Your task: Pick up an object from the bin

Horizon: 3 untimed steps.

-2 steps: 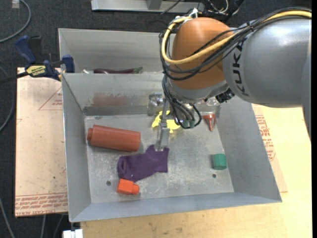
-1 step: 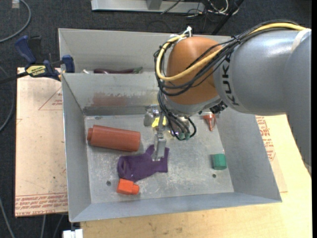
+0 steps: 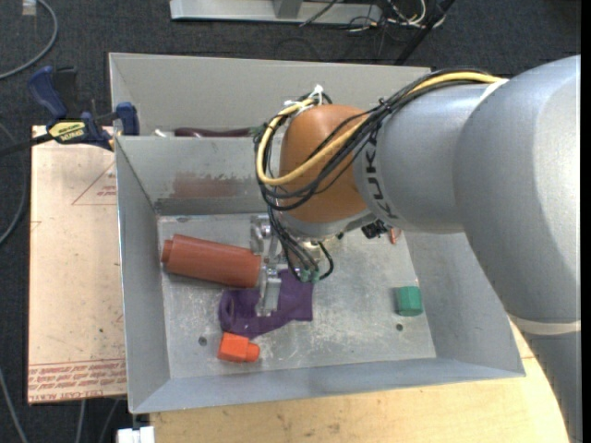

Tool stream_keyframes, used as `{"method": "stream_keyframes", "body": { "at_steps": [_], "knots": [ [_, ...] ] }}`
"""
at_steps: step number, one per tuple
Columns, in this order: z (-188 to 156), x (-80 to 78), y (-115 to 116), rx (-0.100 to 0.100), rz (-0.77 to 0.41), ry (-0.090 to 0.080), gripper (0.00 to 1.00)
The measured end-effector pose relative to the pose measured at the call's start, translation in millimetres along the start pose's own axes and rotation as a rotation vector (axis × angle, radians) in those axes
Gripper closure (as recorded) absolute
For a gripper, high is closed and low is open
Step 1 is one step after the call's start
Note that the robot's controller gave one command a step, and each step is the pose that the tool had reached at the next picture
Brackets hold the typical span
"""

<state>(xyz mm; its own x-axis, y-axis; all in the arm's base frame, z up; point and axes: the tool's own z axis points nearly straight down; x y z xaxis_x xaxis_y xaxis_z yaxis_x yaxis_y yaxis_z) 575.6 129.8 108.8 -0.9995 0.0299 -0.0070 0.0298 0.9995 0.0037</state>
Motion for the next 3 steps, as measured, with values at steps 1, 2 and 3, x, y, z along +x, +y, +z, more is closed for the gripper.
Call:
{"method": "stream_keyframes", "body": {
  "at_steps": [1,2,3],
  "knots": [
    [33,2.6,14,0.001,-0.027,0.000,1.00],
    [33,2.5,14,0.001,-0.026,0.000,1.00],
    [-159,-3.7,15,-0.002,0.007,-0.007,1.00]
  ]
}}
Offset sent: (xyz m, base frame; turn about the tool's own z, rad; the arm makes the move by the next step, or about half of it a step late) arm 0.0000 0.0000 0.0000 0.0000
